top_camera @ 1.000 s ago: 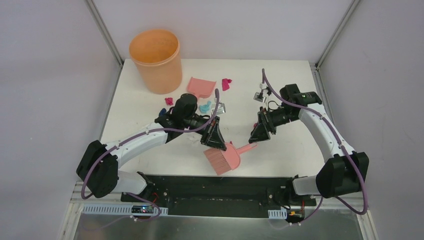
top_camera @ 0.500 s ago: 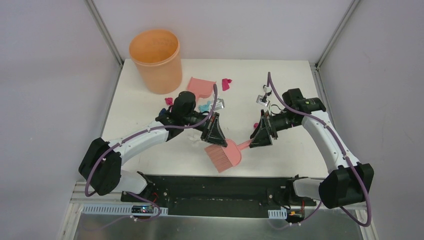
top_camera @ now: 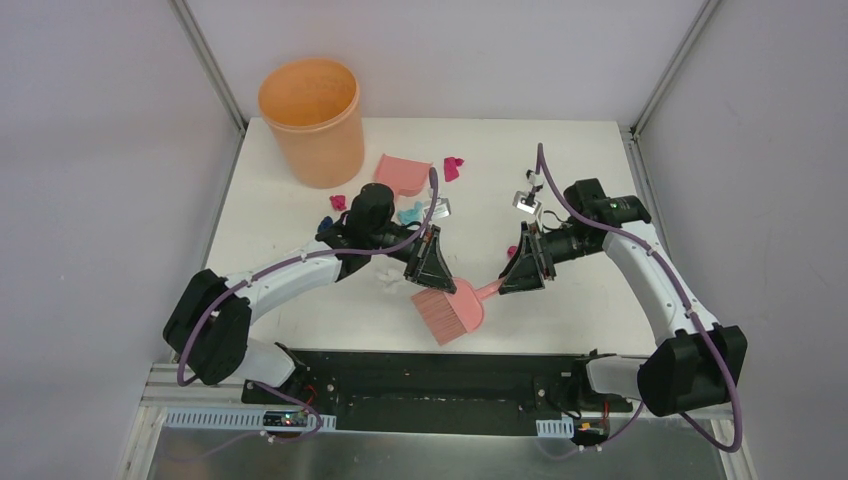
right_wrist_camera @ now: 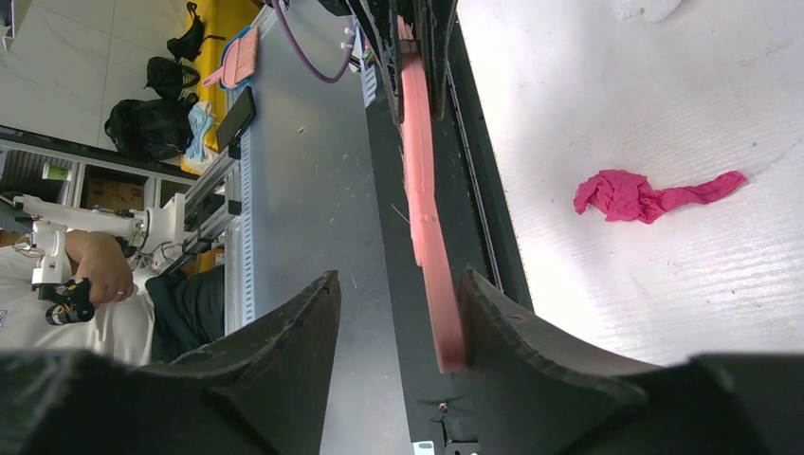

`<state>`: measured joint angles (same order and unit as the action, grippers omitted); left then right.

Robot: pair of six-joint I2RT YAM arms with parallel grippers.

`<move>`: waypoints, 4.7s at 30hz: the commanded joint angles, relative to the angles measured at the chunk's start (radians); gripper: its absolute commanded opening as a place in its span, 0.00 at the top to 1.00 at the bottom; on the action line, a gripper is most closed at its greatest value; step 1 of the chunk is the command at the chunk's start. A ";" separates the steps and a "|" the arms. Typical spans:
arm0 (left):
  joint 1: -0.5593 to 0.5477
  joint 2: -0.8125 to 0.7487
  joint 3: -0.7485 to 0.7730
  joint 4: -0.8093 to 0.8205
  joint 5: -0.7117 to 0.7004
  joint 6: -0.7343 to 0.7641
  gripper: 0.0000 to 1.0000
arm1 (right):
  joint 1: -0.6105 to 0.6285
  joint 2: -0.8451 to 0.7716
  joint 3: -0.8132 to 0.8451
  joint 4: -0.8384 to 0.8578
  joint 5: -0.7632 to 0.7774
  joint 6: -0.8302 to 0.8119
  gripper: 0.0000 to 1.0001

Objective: Sweep away the paper scraps from the table

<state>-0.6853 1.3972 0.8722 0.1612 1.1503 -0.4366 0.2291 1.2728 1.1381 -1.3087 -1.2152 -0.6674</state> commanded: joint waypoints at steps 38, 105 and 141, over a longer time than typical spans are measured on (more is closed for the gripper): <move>0.026 -0.007 0.102 -0.326 -0.460 0.220 0.65 | -0.024 -0.096 -0.150 0.363 0.189 0.191 1.00; 0.230 0.567 0.684 -0.697 -1.283 0.390 0.77 | -0.214 -0.280 -0.225 0.683 0.600 0.405 1.00; -0.042 -0.254 0.039 -0.816 -1.370 0.284 1.00 | -0.016 0.081 0.139 0.000 0.250 0.076 1.00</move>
<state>-0.7258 1.1599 0.9218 -0.7216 -0.1516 -0.1448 0.1429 1.2442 1.1950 -1.1038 -0.8906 -0.5091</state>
